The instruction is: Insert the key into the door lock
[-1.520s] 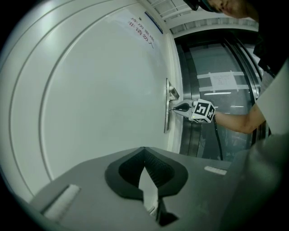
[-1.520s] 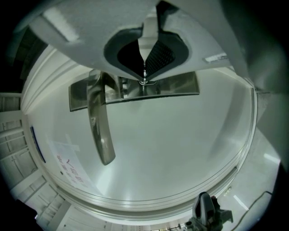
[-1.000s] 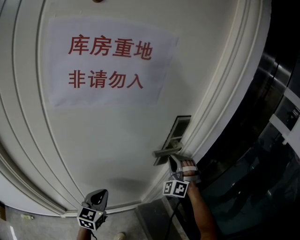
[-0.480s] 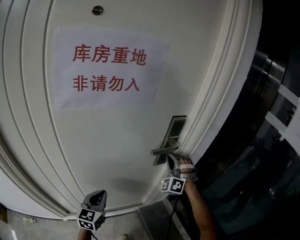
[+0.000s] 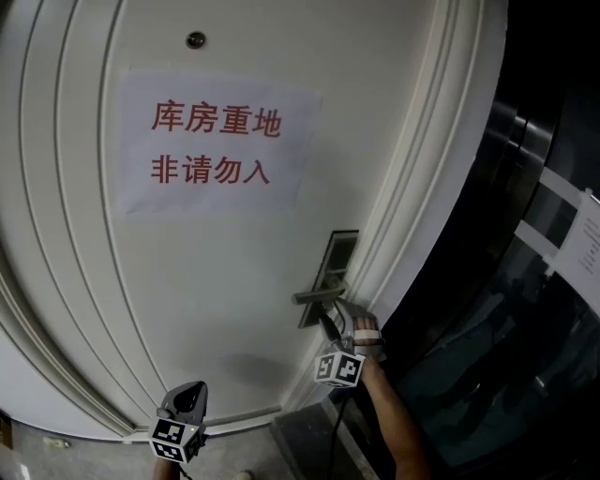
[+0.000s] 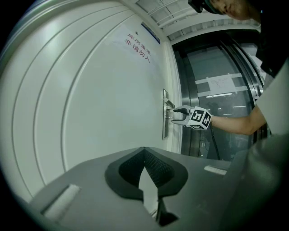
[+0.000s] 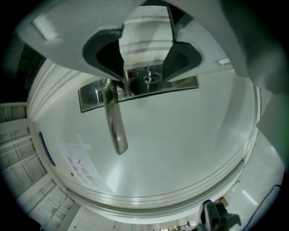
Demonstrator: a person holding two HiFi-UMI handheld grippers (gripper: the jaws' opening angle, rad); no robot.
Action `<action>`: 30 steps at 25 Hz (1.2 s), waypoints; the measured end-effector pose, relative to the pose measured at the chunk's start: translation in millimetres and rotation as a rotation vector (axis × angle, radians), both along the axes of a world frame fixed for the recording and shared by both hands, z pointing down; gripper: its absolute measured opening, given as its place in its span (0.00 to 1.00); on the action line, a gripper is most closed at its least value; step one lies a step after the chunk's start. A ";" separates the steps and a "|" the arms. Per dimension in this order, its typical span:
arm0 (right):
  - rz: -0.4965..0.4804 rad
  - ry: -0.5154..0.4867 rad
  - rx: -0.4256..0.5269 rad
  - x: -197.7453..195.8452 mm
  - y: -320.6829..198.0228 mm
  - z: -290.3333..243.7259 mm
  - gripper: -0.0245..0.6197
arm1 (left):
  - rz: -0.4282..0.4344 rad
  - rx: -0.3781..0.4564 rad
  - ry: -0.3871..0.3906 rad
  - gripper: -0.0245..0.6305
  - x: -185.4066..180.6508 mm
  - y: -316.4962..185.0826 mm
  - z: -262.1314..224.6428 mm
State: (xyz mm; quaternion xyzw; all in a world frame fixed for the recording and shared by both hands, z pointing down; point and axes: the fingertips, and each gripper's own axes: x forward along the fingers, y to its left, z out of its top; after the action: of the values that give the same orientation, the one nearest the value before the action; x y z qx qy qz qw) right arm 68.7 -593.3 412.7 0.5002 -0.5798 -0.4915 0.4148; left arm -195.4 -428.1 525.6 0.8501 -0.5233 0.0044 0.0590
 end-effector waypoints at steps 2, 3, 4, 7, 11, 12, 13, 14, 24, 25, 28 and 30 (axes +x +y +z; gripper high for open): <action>-0.024 -0.048 0.003 -0.8 11.8 -1.1 0.45 | 0.002 0.003 -0.002 0.04 2.2 6.2 -1.7; -0.039 -0.093 -0.003 -0.6 19.7 -2.4 0.45 | 0.002 0.005 -0.003 0.04 3.5 9.4 -3.0; -0.053 -0.149 -0.013 0.2 28.2 -3.9 0.45 | 0.003 0.009 -0.005 0.04 4.8 12.3 -4.7; -0.091 -0.359 -0.069 5.5 58.0 -6.4 0.42 | 0.010 0.023 -0.012 0.04 11.2 22.2 -10.2; -0.152 -0.650 -0.122 11.0 100.9 -9.0 0.31 | 0.024 0.048 -0.024 0.04 22.4 37.3 -20.0; -0.171 -0.715 -0.120 11.1 110.9 -11.1 0.27 | 0.028 0.054 -0.026 0.04 25.0 41.4 -22.9; -0.186 -0.774 -0.116 11.7 120.7 -12.8 0.24 | 0.030 0.060 -0.028 0.04 27.5 46.1 -25.3; -0.197 -0.829 -0.114 12.7 130.5 -14.0 0.21 | 0.033 0.065 -0.029 0.04 30.1 51.4 -27.2; -0.327 -1.164 -0.160 12.5 223.5 -13.0 0.04 | 0.018 0.098 -0.052 0.04 54.1 115.3 -33.6; -0.332 -1.175 -0.164 12.0 232.2 -10.5 0.04 | 0.015 0.098 -0.054 0.04 56.3 122.9 -32.3; -0.334 -1.195 -0.168 14.2 256.1 -2.3 0.04 | 0.007 0.093 -0.060 0.04 62.3 146.0 -28.3; -0.329 -1.199 -0.167 18.4 270.1 4.1 0.04 | 0.002 0.092 -0.062 0.04 66.2 159.5 -26.5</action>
State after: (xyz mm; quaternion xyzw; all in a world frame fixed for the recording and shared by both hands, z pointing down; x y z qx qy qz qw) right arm 87.1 -323.2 416.8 0.5591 -0.8175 -0.1359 -0.0263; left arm -129.2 -268.7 499.0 0.8517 -0.5239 0.0068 0.0039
